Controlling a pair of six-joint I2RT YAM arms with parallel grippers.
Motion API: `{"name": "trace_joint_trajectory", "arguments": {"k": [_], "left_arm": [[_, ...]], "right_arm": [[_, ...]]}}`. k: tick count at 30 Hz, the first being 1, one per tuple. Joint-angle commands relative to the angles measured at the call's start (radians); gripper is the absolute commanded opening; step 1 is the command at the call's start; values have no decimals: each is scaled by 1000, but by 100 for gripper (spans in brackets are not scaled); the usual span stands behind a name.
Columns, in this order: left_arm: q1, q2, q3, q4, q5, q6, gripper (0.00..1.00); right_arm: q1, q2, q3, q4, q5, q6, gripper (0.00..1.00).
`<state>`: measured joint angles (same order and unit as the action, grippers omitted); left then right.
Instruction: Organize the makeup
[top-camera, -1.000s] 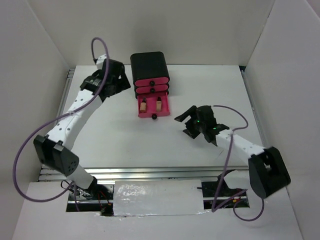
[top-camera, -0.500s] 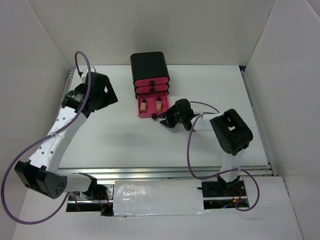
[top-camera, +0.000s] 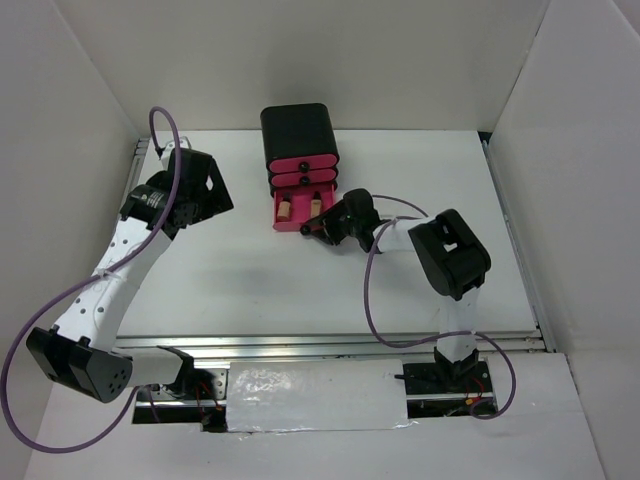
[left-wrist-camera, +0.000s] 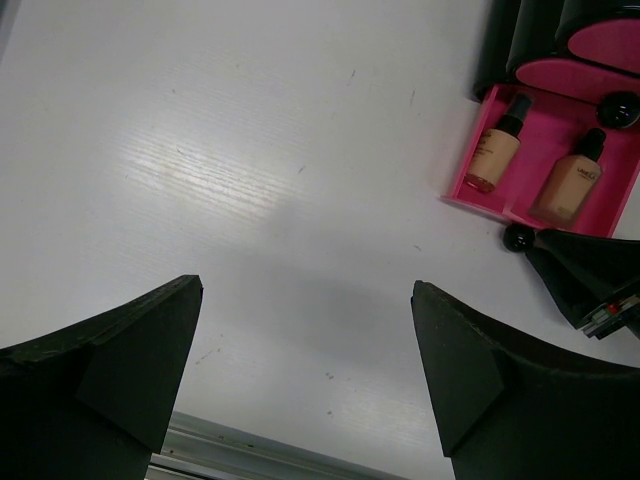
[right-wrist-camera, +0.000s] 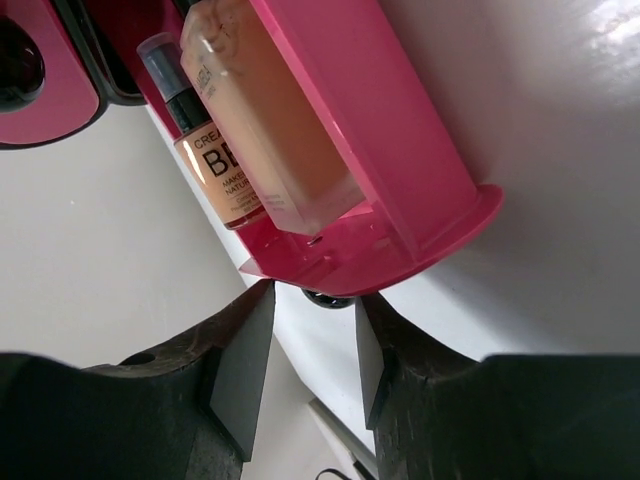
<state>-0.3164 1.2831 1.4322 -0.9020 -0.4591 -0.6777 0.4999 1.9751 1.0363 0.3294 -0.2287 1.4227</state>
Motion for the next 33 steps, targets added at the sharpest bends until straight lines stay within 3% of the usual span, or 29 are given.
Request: {"name": "trace_joint_trajectory", "arguments": {"k": [1,12,25,33], "left_arm": [[5,-22,1,24,13,33,100],[5,-21,-36,57,37,53,99],[5,-13,-75,77,45,61,99],[5,-2,-81,95,80,75,99]], "right_arm": [[0,25,47,108,13,-8,45],[-49,113,174,114,-24,-74,36],[-100,235,361,91,-61,-94,35],[-107,170,312,204,-107,-137,30]]}}
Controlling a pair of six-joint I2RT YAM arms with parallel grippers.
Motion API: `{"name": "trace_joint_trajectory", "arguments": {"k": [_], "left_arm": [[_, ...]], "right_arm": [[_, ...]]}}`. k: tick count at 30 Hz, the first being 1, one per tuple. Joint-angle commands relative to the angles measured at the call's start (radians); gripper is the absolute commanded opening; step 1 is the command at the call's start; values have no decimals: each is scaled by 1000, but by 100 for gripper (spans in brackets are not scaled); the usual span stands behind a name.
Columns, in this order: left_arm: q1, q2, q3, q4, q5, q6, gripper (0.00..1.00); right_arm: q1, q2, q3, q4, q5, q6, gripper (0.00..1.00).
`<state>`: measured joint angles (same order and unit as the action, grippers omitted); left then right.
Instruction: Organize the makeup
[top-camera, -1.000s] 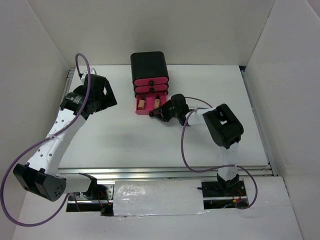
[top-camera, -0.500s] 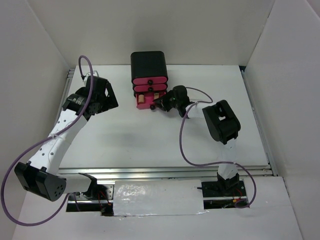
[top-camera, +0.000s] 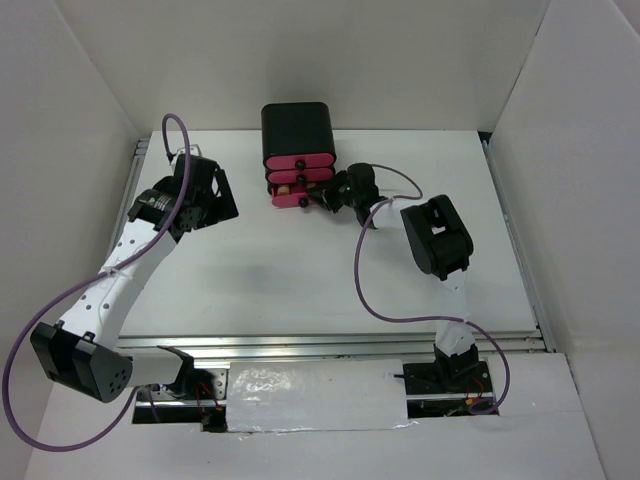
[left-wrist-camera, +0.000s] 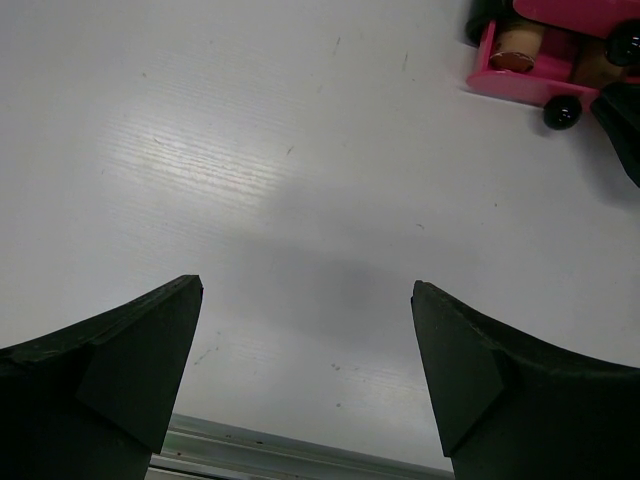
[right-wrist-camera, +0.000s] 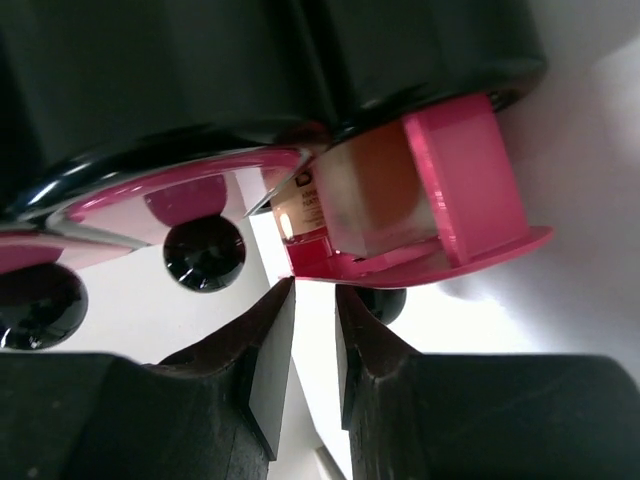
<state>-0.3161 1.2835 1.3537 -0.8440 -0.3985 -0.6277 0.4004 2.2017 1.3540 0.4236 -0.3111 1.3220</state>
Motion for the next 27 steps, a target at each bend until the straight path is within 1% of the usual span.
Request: {"name": "trace_joint_trajectory", "arguments": {"k": [1,5,7,9,10,11,13,15,18,20,22,23,27], "left_arm": [[5,-3,-2,39,21,26,99],[5,-6,-7,39,26,28,99],[5,-10,-14,46,32,28,99],[5,-10,-18,45,36,26,99],[5,-10,-19,43,36,25,99],[6,-10,-19,42,38,23,99],[6,-16,-27,40,35,19,99],[5,-27,-42,45,32,14,99],[5,-33,-56,45,30,6,99],[5,-35,-57,39,29,2,99],[5,-38,-61,36,26,-1,99],[5,-39,-59,34,23,-3,99],[6,-42,-45,19,10,-6,99]], "right_arm": [[-9,-74,-27,130,-23,-41,29],[-14,-160,-156,174,-16,-37,28],[-15,-195,-249,185,-22,-30,28],[-14,-226,-291,199,-28,-26,28],[-12,-235,-309,189,-29,-21,28],[-12,-250,-334,173,-28,-15,25],[-12,-260,-364,120,-17,9,23],[-14,-257,-374,100,-14,23,21],[-14,-226,-360,89,-10,34,21],[-12,-186,-308,73,-9,31,20],[-12,-123,-215,11,-17,31,15],[-12,-106,-182,-31,-13,31,15],[-14,-19,-57,-91,-6,57,12]]}}
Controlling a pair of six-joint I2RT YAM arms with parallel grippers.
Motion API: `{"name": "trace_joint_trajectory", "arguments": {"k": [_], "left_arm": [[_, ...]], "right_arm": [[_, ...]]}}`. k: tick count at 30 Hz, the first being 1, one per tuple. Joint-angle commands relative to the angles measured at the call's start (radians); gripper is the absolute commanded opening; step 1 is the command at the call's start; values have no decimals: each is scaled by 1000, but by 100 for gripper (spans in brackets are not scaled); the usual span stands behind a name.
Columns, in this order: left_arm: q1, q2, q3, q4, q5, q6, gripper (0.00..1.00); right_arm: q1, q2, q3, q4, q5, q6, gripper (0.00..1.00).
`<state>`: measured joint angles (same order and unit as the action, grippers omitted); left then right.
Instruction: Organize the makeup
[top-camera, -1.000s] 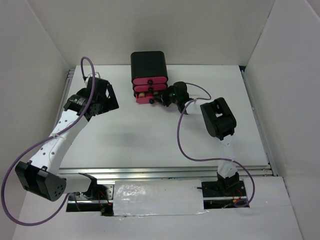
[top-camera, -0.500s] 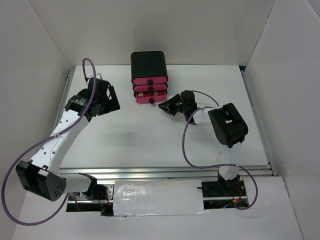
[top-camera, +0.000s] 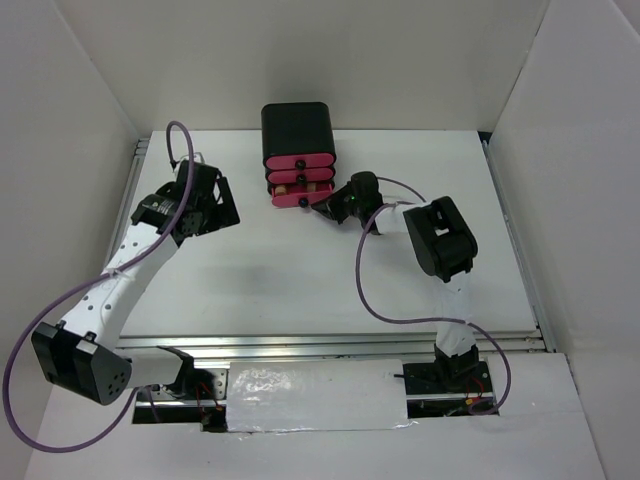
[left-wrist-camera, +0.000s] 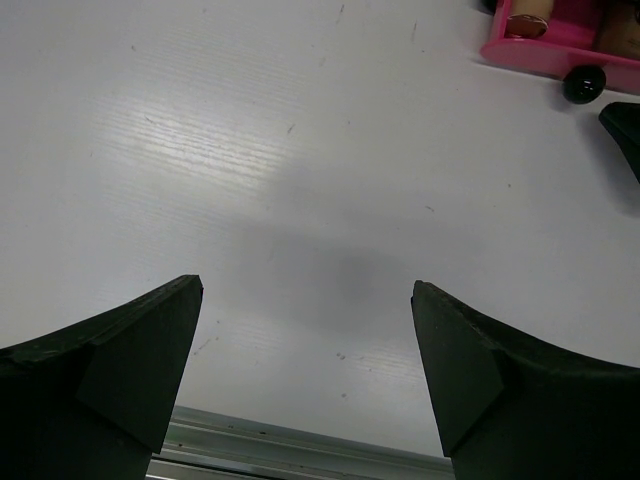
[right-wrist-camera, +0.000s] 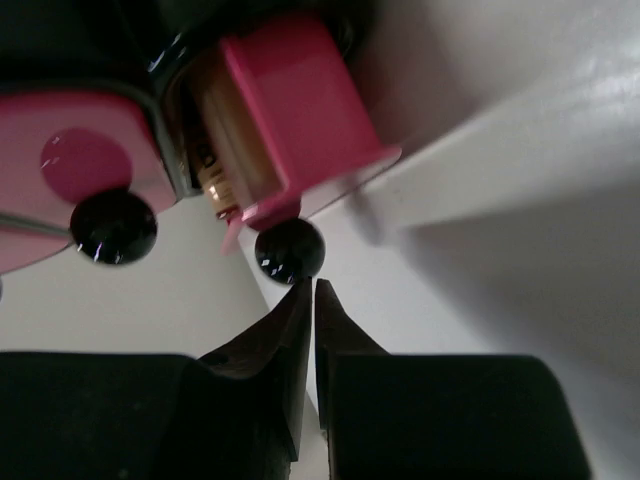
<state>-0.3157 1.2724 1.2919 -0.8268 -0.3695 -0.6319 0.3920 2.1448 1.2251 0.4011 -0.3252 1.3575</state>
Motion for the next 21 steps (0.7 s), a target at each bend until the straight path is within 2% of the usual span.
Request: {"name": "trace_joint_trajectory", "arguments": {"k": [1,10,12,21], "left_arm": [[4,-31,20,-3,-25,-3,99],[4,-54,14,-29,-57,-22,99],[4,-57,1,-29,-59,-29,99],[4,-54,-23,-24,-32,-72,100]], "right_arm": [[-10,73,123,-90,3,31,10],[-24,155,273,-96,3,35,9],[-24,176,309,-91,-5,38,7],[-54,234,372,-38,6,109,6]]}}
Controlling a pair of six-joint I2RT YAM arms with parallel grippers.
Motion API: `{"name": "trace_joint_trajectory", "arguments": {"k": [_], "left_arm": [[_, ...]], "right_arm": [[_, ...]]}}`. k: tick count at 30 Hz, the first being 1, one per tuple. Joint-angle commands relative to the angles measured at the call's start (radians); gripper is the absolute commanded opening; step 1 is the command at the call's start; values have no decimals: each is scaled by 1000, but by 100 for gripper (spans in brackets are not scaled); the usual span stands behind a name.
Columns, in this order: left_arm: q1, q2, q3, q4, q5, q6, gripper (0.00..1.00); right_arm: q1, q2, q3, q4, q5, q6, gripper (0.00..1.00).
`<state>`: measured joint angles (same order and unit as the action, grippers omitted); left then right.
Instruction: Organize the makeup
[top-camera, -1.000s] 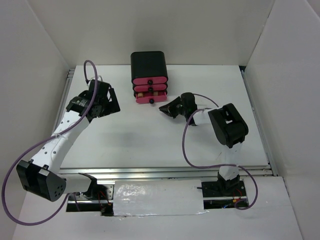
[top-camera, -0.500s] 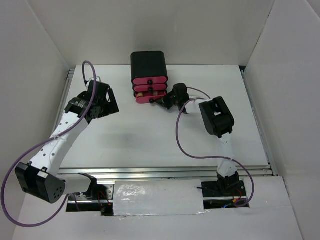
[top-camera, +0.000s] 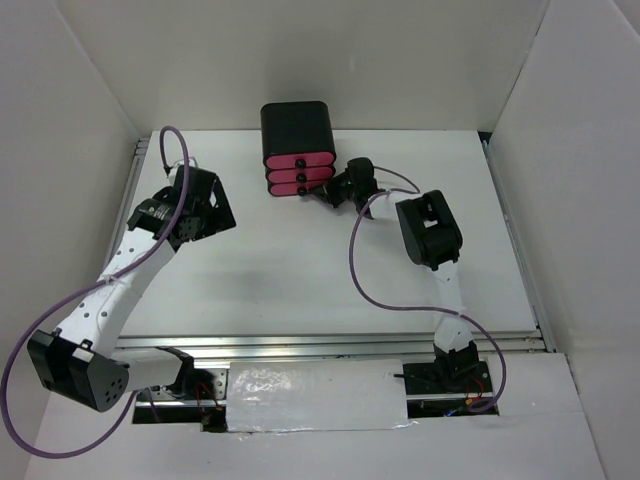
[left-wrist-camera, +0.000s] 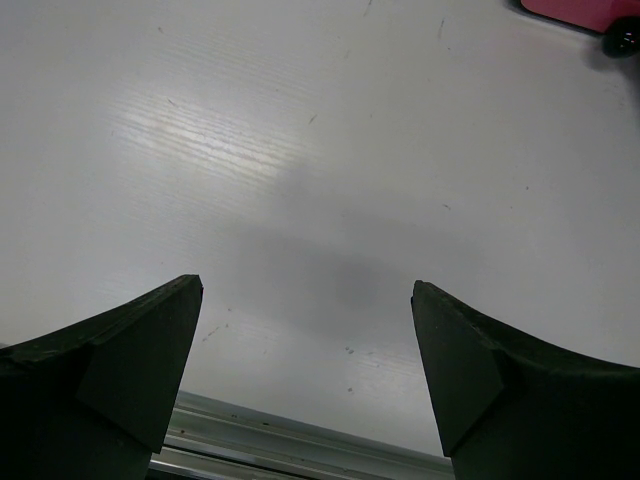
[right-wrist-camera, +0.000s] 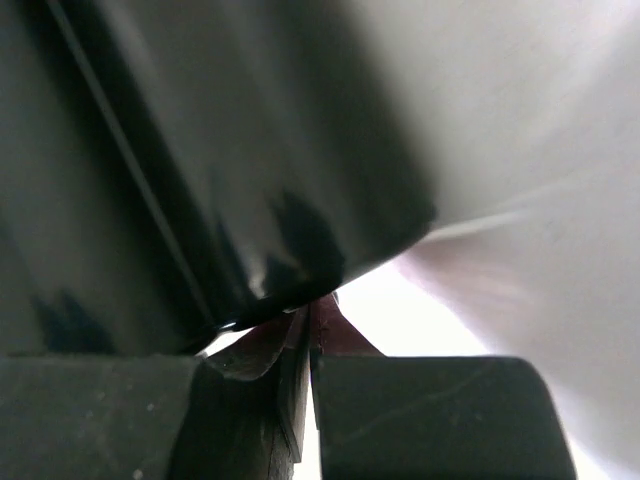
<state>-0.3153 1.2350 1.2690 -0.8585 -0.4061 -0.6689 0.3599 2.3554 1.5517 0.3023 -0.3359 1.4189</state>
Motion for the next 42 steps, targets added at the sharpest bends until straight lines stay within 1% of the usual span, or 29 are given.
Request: {"name": "trace_joint_trajectory", "arguments": {"k": [1,4,6,9,10,11,13,14,16,17,18,19,20,21,22,23,24,25,26,27,29,31,32,33,34,35,37,38,42], "left_arm": [[5,-16,0,9,7,-38,99],[4,-6,4,6,12,-52,99],[5,-2,10,0,12,-57,99],[4,7,30,-14,6,-66,99],[4,9,39,-16,-6,-66,99],[4,11,44,-19,-14,-70,99],[7,27,62,-22,-22,-72,99],[8,37,67,-20,-20,-72,99],[21,75,98,-13,-2,-58,99],[24,89,110,-13,3,-51,99],[31,115,150,-17,0,-43,99],[38,126,174,-22,-6,-25,99],[44,136,197,-28,-11,-12,99],[64,156,251,-52,-17,-2,99],[77,165,282,-71,-22,15,99],[94,175,311,-89,-16,26,99],[134,199,378,-134,-5,57,99],[151,211,415,-161,13,74,99],[171,233,478,-213,36,103,99],[173,238,498,-214,32,112,99],[173,212,488,-241,6,120,99],[173,167,446,-220,16,109,99],[173,141,397,-208,60,107,99],[173,86,376,-197,81,100,99],[173,61,356,-189,96,95,99],[173,37,333,-192,107,94,99],[173,-28,320,-208,112,84,99],[173,-75,305,-218,110,84,99],[173,-198,247,-249,99,77,99]], "right_arm": [[-24,25,50,70,9,49,6],[-29,24,54,83,-12,52,5],[-27,-10,1,109,-26,63,5],[-29,-102,-140,165,-55,71,12],[-29,-134,-181,181,-57,65,18],[-30,-204,-271,184,-45,58,35],[-29,-270,-391,199,-22,32,45],[-32,-322,-415,204,-12,23,54],[-44,-373,-441,192,1,-21,61],[-48,-390,-441,175,1,-59,68],[-50,-409,-441,132,9,-84,71],[-53,-465,-443,103,17,-109,79],[-53,-500,-443,65,24,-177,84],[-52,-536,-438,-27,38,-219,88],[-52,-617,-418,-87,41,-320,97],[-50,-663,-401,-156,54,-386,100],[-47,-745,-334,-310,76,-469,100],[-38,-783,-282,-424,112,-539,100],[-12,-848,-172,-641,211,-677,100],[-1,-849,-122,-740,260,-742,100],[25,-951,-23,-929,380,-870,100],[28,-1059,27,-1029,414,-946,100],[30,-1094,50,-1084,432,-959,100],[31,-1154,103,-1189,449,-962,100],[31,-1180,129,-1236,466,-972,100],[31,-1208,152,-1328,475,-979,100],[31,-1275,214,-1408,500,-995,100],[31,-1297,252,-1483,514,-999,100],[31,-1404,280,-1589,575,-986,100]]}}
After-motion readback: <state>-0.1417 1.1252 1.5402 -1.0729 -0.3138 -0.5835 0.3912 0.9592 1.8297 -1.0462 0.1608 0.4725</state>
